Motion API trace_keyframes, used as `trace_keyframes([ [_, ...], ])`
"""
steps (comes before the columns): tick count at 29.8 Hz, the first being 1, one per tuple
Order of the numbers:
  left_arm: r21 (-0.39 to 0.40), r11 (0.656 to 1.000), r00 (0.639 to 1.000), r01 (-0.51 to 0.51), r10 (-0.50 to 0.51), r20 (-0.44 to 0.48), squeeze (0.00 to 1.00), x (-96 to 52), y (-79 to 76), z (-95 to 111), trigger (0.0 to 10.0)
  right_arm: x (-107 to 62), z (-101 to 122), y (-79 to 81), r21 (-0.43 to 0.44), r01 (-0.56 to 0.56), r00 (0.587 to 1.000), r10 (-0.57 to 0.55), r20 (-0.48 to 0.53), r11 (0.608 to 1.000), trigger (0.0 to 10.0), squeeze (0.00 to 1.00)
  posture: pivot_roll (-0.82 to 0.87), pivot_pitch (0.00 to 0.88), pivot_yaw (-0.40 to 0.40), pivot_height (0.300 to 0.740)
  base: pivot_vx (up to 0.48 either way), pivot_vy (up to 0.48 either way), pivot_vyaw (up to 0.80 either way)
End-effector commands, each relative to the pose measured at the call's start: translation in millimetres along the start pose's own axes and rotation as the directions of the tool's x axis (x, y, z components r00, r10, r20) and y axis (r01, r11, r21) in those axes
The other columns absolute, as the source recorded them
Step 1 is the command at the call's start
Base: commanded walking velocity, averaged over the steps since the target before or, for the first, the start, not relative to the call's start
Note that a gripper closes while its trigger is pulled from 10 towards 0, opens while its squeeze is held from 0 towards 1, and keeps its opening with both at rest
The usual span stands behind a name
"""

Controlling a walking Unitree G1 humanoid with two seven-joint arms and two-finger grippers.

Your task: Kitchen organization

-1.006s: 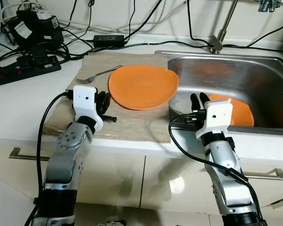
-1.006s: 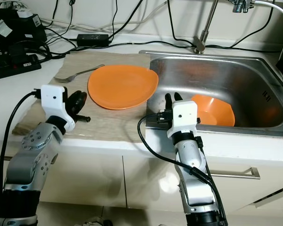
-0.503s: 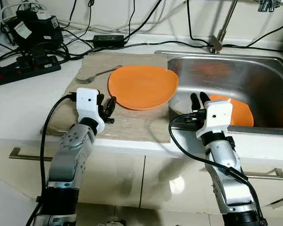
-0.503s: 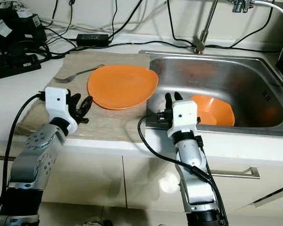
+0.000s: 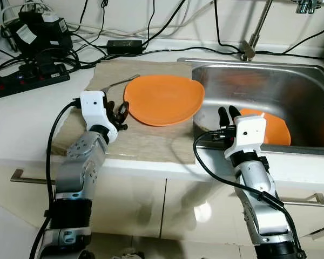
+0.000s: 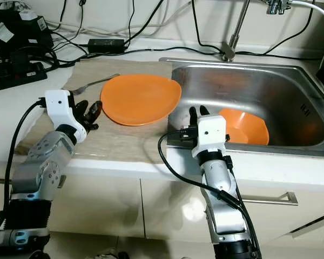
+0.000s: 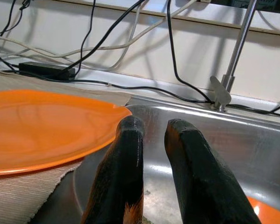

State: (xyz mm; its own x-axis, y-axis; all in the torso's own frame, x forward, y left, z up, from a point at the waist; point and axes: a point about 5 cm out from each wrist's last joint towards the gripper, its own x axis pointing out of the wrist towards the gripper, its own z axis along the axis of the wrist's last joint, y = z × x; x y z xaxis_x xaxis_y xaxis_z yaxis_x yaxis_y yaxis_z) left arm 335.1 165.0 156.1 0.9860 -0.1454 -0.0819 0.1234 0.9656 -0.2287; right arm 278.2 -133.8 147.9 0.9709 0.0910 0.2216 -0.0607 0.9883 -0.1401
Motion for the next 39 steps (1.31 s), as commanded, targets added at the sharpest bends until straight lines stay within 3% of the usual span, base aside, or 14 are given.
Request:
trace_keyframes([
  [1,-0.042,0.999,1.0,-0.02,0.02,-0.005,0.0,3.8,2.3,2.2,10.0,0.6,0.9,0.8,-0.004,-0.009,1.0,0.009,0.008,1.0,10.0,0.0,-0.02,0.0,-0.006,0.74,0.0,0.0,0.0],
  [3,-0.056,0.998,1.0,-0.029,0.028,-0.006,0.0,5.3,4.0,3.0,10.0,0.5,1.0,1.0,-0.004,-0.011,1.0,0.011,0.008,1.0,10.0,0.0,-0.02,0.0,-0.006,0.74,0.0,0.0,0.0],
  [4,-0.12,0.991,0.998,-0.052,0.05,-0.024,0.0,11.4,10.1,2.8,10.0,0.4,0.8,0.9,-0.004,-0.013,1.0,0.013,0.007,1.0,10.0,0.0,-0.02,0.0,-0.007,0.74,0.0,0.0,0.0],
  [7,-0.176,0.982,0.997,-0.071,0.064,-0.043,0.0,18.4,15.4,2.0,10.0,0.3,0.8,0.4,-0.006,-0.015,1.0,0.015,0.006,1.0,10.0,0.0,-0.03,0.0,-0.012,0.74,0.0,0.0,0.0],
  [10,-0.191,0.979,0.997,-0.077,0.069,-0.047,0.0,20.5,16.9,1.9,10.0,0.2,0.9,0.2,-0.006,-0.016,1.0,0.016,0.006,1.0,10.0,0.0,-0.03,0.0,-0.013,0.74,0.0,0.0,0.0],
  [16,-0.307,0.942,0.991,-0.134,0.119,-0.068,0.0,30.8,33.8,5.4,10.0,-1.7,1.0,-3.0,-0.017,-0.02,1.0,0.02,0.0,1.0,10.0,0.0,-0.04,0.0,-0.024,0.74,0.0,0.0,0.0],
  [26,-0.359,0.929,0.995,-0.094,0.085,-0.043,0.0,44.9,30.8,18.0,10.0,-2.2,0.3,-4.4,-0.025,-0.022,1.0,0.021,-0.004,0.999,10.0,0.0,-0.05,0.0,-0.025,0.74,0.0,0.0,0.0],
  [29,-0.333,0.941,0.998,-0.066,0.064,-0.015,0.0,47.2,27.3,25.2,10.0,-2.8,-0.1,-3.9,-0.025,-0.021,1.0,0.021,-0.005,0.999,10.0,0.0,-0.05,0.0,-0.021,0.74,0.0,0.0,0.0],
  [33,-0.227,0.974,0.999,-0.025,0.033,0.03,0.0,47.6,20.3,32.4,10.0,-4.0,-1.9,-3.8,-0.026,-0.021,1.0,0.021,-0.01,0.999,10.0,0.0,-0.05,0.0,-0.018,0.74,0.0,0.0,0.0],
  [37,-0.067,0.998,0.998,-0.02,0.024,0.063,0.0,45.0,11.8,34.8,10.0,-5.0,-3.7,-4.3,-0.029,-0.019,1.0,0.019,-0.015,0.999,10.0,0.0,-0.05,0.0,-0.014,0.74,0.0,0.0,0.0],
  [39,-0.052,0.999,0.998,-0.009,0.012,0.064,0.0,44.1,8.0,33.5,10.0,-5.4,-4.6,-3.9,-0.028,-0.02,1.0,0.019,-0.018,0.999,10.0,0.0,-0.05,0.0,-0.013,0.74,0.0,0.0,0.0],
])
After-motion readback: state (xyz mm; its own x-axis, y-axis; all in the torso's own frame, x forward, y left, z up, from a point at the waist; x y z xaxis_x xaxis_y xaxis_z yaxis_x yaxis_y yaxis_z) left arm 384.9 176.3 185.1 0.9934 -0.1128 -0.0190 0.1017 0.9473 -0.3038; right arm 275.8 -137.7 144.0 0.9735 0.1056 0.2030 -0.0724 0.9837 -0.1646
